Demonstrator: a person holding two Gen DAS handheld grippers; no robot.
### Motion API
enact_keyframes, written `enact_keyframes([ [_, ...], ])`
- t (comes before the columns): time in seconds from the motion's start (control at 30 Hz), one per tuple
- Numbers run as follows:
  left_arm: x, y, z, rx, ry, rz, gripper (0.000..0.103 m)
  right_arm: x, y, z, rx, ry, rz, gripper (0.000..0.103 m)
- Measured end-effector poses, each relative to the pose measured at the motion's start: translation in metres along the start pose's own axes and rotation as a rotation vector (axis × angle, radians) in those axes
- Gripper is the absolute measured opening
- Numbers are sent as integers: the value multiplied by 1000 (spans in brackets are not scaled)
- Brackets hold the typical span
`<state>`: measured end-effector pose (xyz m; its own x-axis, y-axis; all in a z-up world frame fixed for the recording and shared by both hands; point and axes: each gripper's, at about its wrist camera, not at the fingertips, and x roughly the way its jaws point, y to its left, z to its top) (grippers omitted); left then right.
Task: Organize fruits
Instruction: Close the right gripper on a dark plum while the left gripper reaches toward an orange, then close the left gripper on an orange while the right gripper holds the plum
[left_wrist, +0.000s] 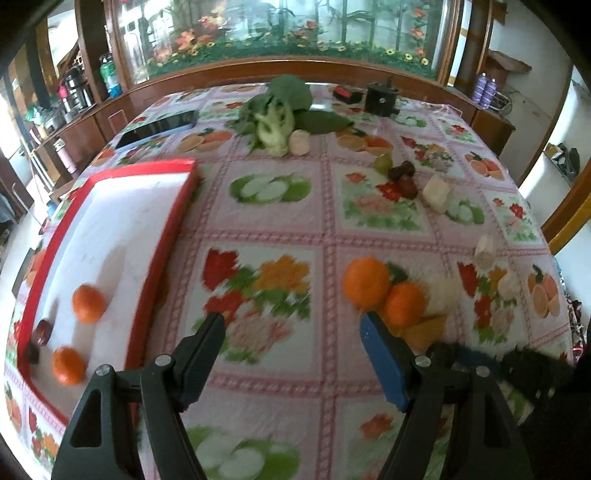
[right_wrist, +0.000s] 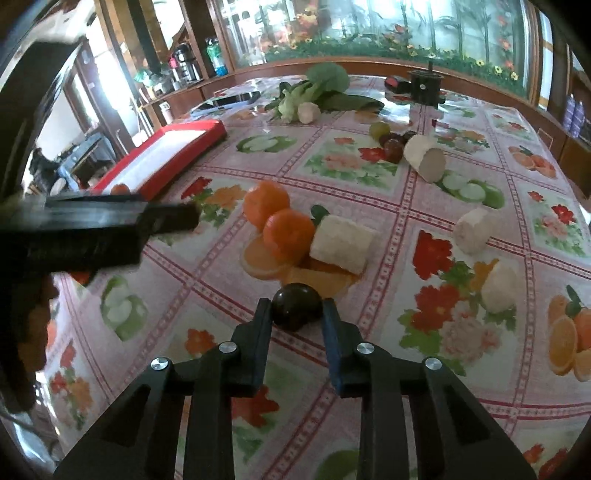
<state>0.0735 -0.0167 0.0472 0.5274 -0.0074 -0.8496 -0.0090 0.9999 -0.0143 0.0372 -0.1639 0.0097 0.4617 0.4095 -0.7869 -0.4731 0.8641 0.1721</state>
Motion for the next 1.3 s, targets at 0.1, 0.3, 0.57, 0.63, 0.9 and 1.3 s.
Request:
enact_keyframes([
  [0.1, 10, -6, 11, -25, 1, -12, 78, -1, 0, 0, -6, 0, 3, 27],
  [0.3, 31, -13, 20, -99, 28, -69, 79, -1, -4, -1, 22, -5, 28, 27],
  [0.57, 50, -24, 22, -133, 47, -124, 81, -2, -7, -1, 53, -12, 46, 27],
  [0.63, 53, -22, 23, -157, 49, -135, 81, -3, -7, -2, 57, -12, 46, 27],
  [0.9, 55, -37, 29, -81, 27, -173, 51, -3, -8, -1, 71, -11, 45, 27],
  [1.3, 48, -22, 22, -100, 20, -213, 34, -6, -8, -4, 91, -6, 20, 27],
])
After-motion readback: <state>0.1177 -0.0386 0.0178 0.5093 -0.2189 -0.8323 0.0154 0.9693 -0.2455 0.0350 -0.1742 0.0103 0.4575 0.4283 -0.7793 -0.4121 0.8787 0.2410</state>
